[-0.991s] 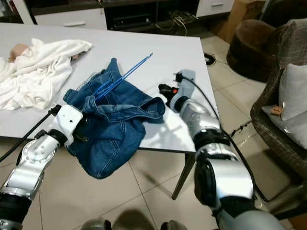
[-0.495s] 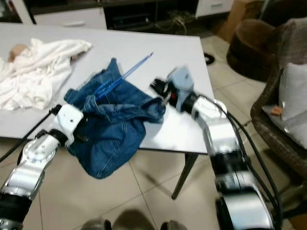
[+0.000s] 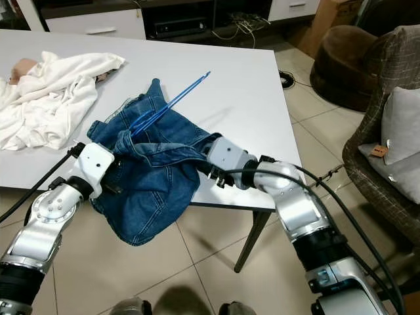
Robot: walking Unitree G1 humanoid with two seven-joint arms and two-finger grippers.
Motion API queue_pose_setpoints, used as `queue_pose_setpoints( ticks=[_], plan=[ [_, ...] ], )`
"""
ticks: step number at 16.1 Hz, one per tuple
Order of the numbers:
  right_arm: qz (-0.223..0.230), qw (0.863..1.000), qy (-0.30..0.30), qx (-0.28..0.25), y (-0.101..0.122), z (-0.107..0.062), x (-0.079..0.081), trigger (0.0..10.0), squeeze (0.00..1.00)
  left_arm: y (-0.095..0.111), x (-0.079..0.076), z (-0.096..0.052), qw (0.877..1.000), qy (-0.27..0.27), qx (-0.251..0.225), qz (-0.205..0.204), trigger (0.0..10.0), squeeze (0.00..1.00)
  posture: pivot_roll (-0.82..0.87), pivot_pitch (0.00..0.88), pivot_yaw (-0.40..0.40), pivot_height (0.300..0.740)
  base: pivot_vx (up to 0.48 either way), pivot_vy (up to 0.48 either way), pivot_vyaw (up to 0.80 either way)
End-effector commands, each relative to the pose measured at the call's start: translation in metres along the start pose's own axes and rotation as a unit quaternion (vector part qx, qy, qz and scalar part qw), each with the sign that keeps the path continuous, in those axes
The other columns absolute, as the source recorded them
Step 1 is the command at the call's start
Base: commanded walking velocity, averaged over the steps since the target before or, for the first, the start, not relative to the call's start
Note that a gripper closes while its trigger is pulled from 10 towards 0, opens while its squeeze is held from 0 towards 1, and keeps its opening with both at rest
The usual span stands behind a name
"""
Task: Hang hanger
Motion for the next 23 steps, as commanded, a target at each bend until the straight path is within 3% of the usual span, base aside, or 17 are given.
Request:
queue_pose_setpoints(
  ticks=[1, 2, 4, 5, 9, 14, 16, 17, 18, 20, 23],
  plan=[
    [-0.017, 0.999, -0.026, 0.026, -0.005, 0.002, -0.007, 10.0, 0.61, 0.005, 0.001, 0.001, 1.000, 0.001, -0.010, 0.004, 10.0, 0.00, -0.01, 0.048, -0.022, 0.740, 0.000, 0.000, 0.00],
    [-0.022, 0.998, -0.036, 0.035, -0.007, 0.003, -0.009, 10.0, 0.58, 0.005, 0.002, 0.001, 1.000, 0.001, -0.011, 0.004, 10.0, 0.00, -0.01, 0.048, -0.022, 0.740, 0.000, 0.000, 0.00],
    [-0.029, 0.997, -0.050, 0.047, -0.009, 0.004, -0.013, 10.0, 0.06, 0.006, 0.002, 0.002, 1.000, 0.000, -0.011, 0.005, 10.0, 0.00, -0.01, 0.047, -0.019, 0.740, 0.000, 0.000, 0.00],
    [-0.035, 0.997, -0.050, 0.051, -0.009, 0.009, -0.011, 10.0, 0.00, 0.007, 0.003, 0.002, 1.000, 0.000, -0.011, 0.006, 10.0, 0.00, -0.01, 0.046, -0.016, 0.740, 0.000, 0.000, 0.00],
    [-0.052, 0.993, -0.067, 0.076, -0.013, 0.027, -0.009, 10.0, 0.00, 0.008, 0.001, 0.005, 1.000, -0.003, -0.014, 0.006, 10.0, 0.00, -0.01, 0.043, -0.014, 0.740, 0.000, 0.000, 0.00],
    [-0.061, 0.986, -0.114, 0.110, -0.021, 0.031, -0.025, 10.0, 0.00, 0.006, 0.000, 0.003, 1.000, 0.000, -0.012, 0.003, 10.0, 0.00, -0.01, 0.044, -0.028, 0.740, 0.000, 0.000, 0.00],
    [-0.055, 0.988, -0.103, 0.104, -0.022, 0.034, -0.021, 10.0, 0.00, 0.005, -0.001, 0.002, 1.000, 0.000, -0.011, 0.002, 10.0, 0.00, -0.01, 0.046, -0.030, 0.740, 0.000, 0.000, 0.00],
    [-0.040, 0.991, -0.088, 0.094, -0.021, 0.037, -0.016, 8.1, 0.00, 0.005, -0.002, 0.003, 1.000, 0.000, -0.011, 0.002, 10.0, 0.00, -0.01, 0.047, -0.032, 0.740, 0.000, 0.000, 0.00],
    [-0.027, 0.993, -0.076, 0.080, -0.019, 0.040, -0.011, 0.0, 0.00, 0.006, -0.003, 0.003, 1.000, -0.001, -0.012, 0.001, 10.0, 0.00, -0.01, 0.047, -0.034, 0.740, 0.000, 0.000, 0.00],
    [-0.015, 0.994, -0.085, 0.071, -0.018, 0.042, -0.010, 0.0, 0.00, 0.006, -0.004, 0.004, 1.000, -0.002, -0.012, 0.000, 10.0, 0.00, -0.02, 0.047, -0.034, 0.740, 0.000, 0.000, 0.00],
    [0.009, 0.984, -0.160, 0.071, -0.018, 0.042, -0.028, 0.0, 0.00, 0.007, -0.004, 0.005, 1.000, -0.005, -0.014, 0.000, 10.0, 0.00, -0.02, 0.046, -0.032, 0.740, 0.000, 0.000, 0.00]
  ],
)
Point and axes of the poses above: a point about 5 cm out from each wrist's last joint towards the gripper, its own z axis pointing out of the wrist towards the gripper, its own y axis along the axis of the wrist's last joint, x = y × z, the point moved 2 cm from there along z, pointing out of the wrist towards the gripper, and after that the axes turned 8 degrees about -z, right-handed, at the moved point
